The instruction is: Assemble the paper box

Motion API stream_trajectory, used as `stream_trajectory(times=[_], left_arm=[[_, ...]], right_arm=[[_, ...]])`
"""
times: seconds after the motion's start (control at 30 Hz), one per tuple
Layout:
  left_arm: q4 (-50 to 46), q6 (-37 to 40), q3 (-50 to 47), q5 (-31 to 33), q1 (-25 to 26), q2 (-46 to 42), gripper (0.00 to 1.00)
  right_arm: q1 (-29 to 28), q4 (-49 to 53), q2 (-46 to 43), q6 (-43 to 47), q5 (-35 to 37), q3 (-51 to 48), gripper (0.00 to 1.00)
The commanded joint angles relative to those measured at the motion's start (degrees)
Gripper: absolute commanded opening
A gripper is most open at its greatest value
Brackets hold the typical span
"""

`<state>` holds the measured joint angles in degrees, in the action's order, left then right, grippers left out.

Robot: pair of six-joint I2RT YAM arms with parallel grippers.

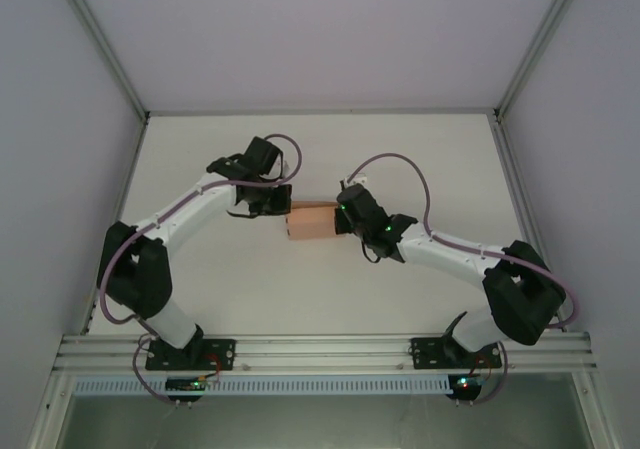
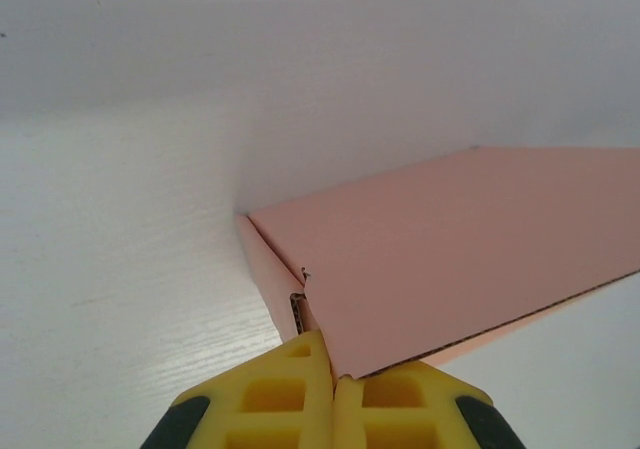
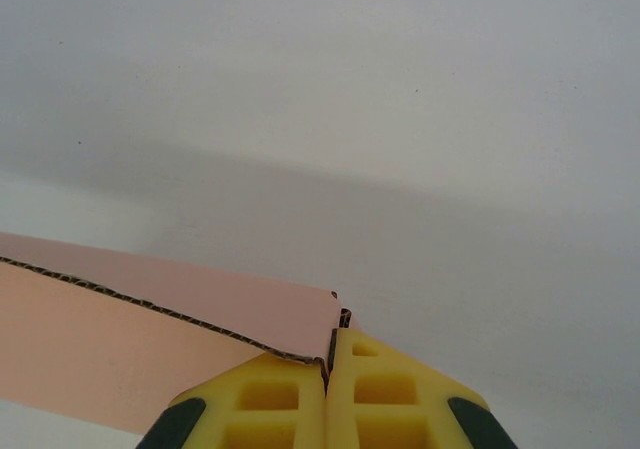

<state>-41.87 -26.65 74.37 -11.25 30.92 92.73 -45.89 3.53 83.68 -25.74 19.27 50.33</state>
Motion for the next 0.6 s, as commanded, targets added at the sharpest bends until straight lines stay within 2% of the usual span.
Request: stream_trajectory(times=[0.0,0.13,0.27,0.37,0.57], left_arm=[[-3.1,-1.2,-0.6,4.0,2.5,2.4,0.0],[-4.9,2.1,-0.9,17.6,8.0,1.4,0.0],[-5.2,3.5,-2.0,23.1,10.0,0.6,0.0],[-3.2,3.0,-3.4,22.4,9.9,-0.1,0.0],[2.5,-2.3,-5.7,15.6,10.2,0.2,0.0]], right_arm=[[-1.4,9.5,2.7,-1.0,-2.9,-2.2,0.0],[-1.6,8.9,2.7,-0.3,-2.6,-2.5,0.0],[-1.5,10.1,2.8,-0.3,-2.5,-2.5,0.0],[-1.6,9.9,2.7,-0.2,-1.9,-2.5,0.0],[-1.8,8.9,3.2,-0.5,-1.6,-2.2,0.0]])
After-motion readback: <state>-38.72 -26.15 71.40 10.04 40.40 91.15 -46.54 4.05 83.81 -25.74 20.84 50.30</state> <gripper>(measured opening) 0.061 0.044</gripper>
